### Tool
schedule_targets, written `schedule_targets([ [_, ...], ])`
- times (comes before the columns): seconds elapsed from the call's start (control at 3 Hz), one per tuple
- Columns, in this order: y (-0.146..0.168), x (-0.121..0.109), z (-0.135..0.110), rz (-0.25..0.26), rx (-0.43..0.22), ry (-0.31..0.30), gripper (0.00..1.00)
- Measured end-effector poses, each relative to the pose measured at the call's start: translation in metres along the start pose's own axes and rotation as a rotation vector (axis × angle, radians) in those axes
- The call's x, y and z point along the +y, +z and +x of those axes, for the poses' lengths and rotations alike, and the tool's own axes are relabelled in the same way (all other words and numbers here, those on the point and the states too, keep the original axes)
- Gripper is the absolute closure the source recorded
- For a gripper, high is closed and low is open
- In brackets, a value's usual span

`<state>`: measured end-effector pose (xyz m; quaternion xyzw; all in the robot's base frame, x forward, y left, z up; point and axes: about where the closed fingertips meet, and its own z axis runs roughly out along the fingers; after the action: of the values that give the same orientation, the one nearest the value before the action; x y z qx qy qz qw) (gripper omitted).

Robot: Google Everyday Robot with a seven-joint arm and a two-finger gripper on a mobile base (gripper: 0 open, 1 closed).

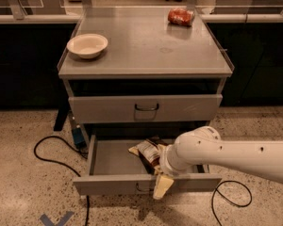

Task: Pick brown chip bag from middle drawer and place on counter

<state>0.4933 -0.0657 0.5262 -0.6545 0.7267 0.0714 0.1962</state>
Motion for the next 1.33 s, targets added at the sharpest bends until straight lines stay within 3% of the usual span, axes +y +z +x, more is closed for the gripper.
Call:
schedule_targets([
  [0.33, 0.0, 0.0, 0.0, 0.002, -0.001, 0.003, 0.0],
  [0.67, 0.013, -0.002, 0.001, -0.029, -0.014, 0.003, 0.0],
  [1.0, 0.052, -0.034, 0.007, -0.06, -0.032, -0.04, 0.0],
  [1.33, 0.054, -0.062, 0.001, -0.022, -0.057, -0.035, 0.0],
])
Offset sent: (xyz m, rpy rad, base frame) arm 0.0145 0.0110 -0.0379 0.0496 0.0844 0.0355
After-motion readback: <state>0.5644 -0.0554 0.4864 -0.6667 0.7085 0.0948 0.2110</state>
